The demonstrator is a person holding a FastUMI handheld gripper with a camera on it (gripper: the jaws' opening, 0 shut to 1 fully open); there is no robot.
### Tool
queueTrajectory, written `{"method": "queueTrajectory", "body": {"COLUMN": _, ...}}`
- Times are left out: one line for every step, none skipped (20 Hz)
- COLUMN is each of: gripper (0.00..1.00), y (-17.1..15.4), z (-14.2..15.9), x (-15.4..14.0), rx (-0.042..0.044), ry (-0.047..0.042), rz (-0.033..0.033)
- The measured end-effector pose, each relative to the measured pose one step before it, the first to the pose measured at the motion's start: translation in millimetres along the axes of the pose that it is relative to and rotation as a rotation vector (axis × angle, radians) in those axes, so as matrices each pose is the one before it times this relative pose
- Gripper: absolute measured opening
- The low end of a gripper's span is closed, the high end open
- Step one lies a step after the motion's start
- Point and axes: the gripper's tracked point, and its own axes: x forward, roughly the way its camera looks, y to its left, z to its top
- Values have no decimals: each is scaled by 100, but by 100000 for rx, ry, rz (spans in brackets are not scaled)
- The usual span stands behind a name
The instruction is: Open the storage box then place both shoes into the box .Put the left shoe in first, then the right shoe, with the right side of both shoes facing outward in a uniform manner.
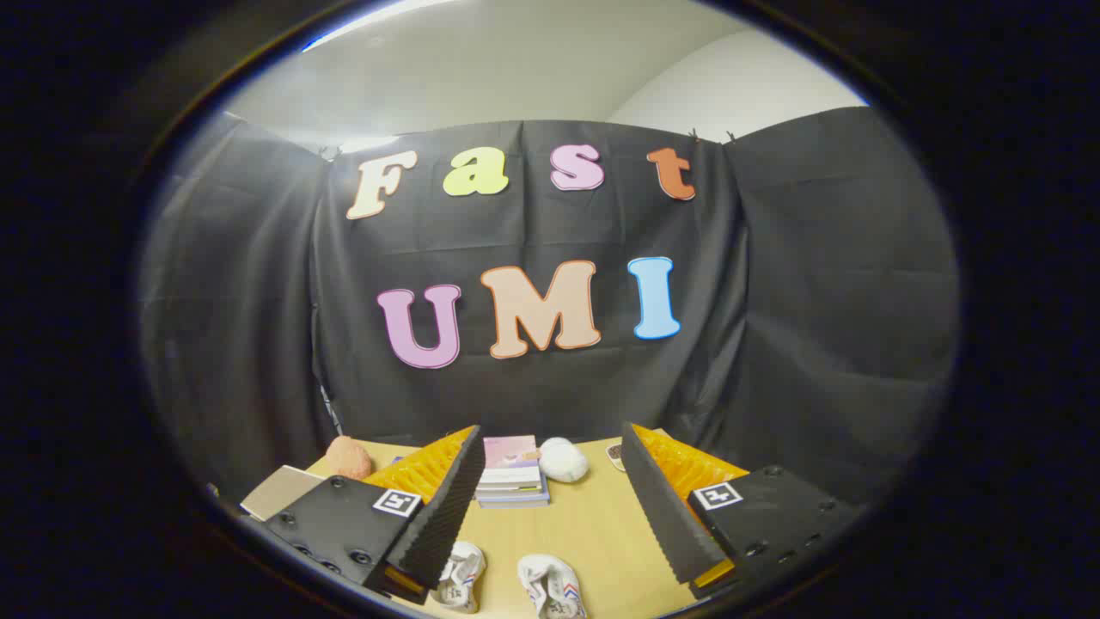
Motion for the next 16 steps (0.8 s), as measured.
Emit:
{"method": "queueTrajectory", "body": {"gripper": 99, "y": 321, "z": -53, "x": 83, "rx": 722, "ry": 199, "rz": 496}}
{"method": "queueTrajectory", "body": {"gripper": 99, "y": 400, "z": -199, "x": 183, "rx": 868, "ry": 480, "rz": 559}}
{"method": "queueTrajectory", "body": {"gripper": 99, "y": 482, "z": -169, "x": 91, "rx": 794, "ry": 545, "rz": 614}}
{"method": "queueTrajectory", "body": {"gripper": 99, "y": 456, "z": -242, "x": 123, "rx": 844, "ry": 626, "rz": 581}}
{"method": "queueTrajectory", "body": {"gripper": 99, "y": 620, "z": -173, "x": 58, "rx": 1111, "ry": 546, "rz": 814}}
{"method": "queueTrajectory", "body": {"gripper": 99, "y": 614, "z": -245, "x": 110, "rx": 1212, "ry": 446, "rz": 901}}
{"method": "queueTrajectory", "body": {"gripper": 99, "y": 676, "z": -235, "x": 64, "rx": 1360, "ry": 606, "rz": 948}}
{"method": "queueTrajectory", "body": {"gripper": 99, "y": 632, "z": -482, "x": 87, "rx": 1511, "ry": 736, "rz": 791}}
{"method": "queueTrajectory", "body": {"gripper": 99, "y": 602, "z": -393, "x": 23, "rx": 1715, "ry": 915, "rz": 684}}
{"method": "queueTrajectory", "body": {"gripper": 99, "y": 488, "z": -521, "x": 7, "rx": 1914, "ry": 894, "rz": 629}}
{"method": "queueTrajectory", "body": {"gripper": 99, "y": 485, "z": -485, "x": -35, "rx": 2243, "ry": 990, "rz": 329}}
{"method": "queueTrajectory", "body": {"gripper": 99, "y": 409, "z": -545, "x": -29, "rx": 2635, "ry": 1040, "rz": 362}}
{"method": "queueTrajectory", "body": {"gripper": 99, "y": 455, "z": -503, "x": -15, "rx": 3073, "ry": 882, "rz": 274}}
{"method": "queueTrajectory", "body": {"gripper": 99, "y": 346, "z": -525, "x": -54, "rx": 3317, "ry": 662, "rz": 205}}
{"method": "queueTrajectory", "body": {"gripper": 99, "y": 346, "z": -641, "x": 8, "rx": 3651, "ry": 840, "rz": 29}}
{"method": "queueTrajectory", "body": {"gripper": 99, "y": 241, "z": -667, "x": 36, "rx": 2916, "ry": 986, "rz": -44}}
